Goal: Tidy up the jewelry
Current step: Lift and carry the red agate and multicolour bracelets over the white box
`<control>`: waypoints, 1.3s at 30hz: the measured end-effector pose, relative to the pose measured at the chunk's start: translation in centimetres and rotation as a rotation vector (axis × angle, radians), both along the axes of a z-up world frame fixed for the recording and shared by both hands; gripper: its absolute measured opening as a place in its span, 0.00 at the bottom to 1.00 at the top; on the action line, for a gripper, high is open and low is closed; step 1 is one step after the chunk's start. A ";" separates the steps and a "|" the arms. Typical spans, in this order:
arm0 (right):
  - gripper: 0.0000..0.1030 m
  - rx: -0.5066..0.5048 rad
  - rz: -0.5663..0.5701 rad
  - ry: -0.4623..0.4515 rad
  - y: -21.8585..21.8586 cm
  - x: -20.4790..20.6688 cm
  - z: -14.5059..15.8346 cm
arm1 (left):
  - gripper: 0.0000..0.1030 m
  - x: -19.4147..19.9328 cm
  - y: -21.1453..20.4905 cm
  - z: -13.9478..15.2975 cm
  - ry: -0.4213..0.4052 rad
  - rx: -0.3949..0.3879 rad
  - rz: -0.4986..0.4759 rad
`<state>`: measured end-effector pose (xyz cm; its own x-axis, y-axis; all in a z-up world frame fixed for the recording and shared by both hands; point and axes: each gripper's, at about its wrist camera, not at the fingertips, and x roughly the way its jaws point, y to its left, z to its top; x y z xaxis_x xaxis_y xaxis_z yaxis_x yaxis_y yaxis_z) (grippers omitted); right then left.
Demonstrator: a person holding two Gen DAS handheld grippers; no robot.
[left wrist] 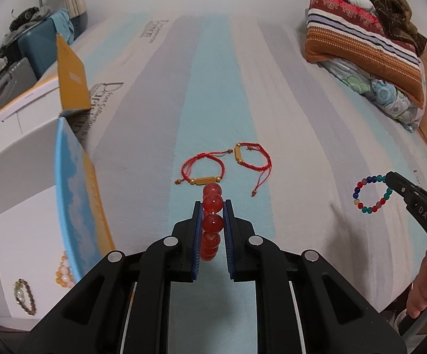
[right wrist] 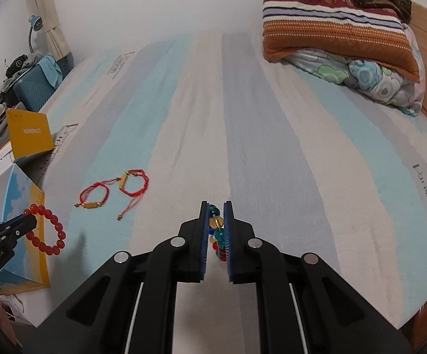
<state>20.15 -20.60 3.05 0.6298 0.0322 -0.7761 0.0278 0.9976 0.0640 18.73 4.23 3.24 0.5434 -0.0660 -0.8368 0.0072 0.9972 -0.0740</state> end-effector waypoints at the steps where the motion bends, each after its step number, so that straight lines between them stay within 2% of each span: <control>1: 0.09 -0.001 0.001 -0.007 0.3 -0.1 0.5 | 0.13 -0.1 0.1 0.3 -0.003 0.001 0.000; 13: 0.09 -0.018 0.052 -0.064 4.9 -1.0 4.7 | 0.13 -2.2 2.7 3.9 -0.057 0.000 0.018; 20: 0.09 -0.024 0.136 -0.108 10.4 -1.4 6.9 | 0.13 -3.8 6.2 5.7 -0.084 -0.003 0.070; 29: 0.09 -0.022 0.235 -0.130 17.5 -1.8 8.0 | 0.13 -5.6 10.9 7.5 -0.118 0.004 0.139; 39: 0.09 -0.015 0.332 -0.131 25.4 -2.7 8.4 | 0.13 -7.9 17.8 7.8 -0.111 0.017 0.234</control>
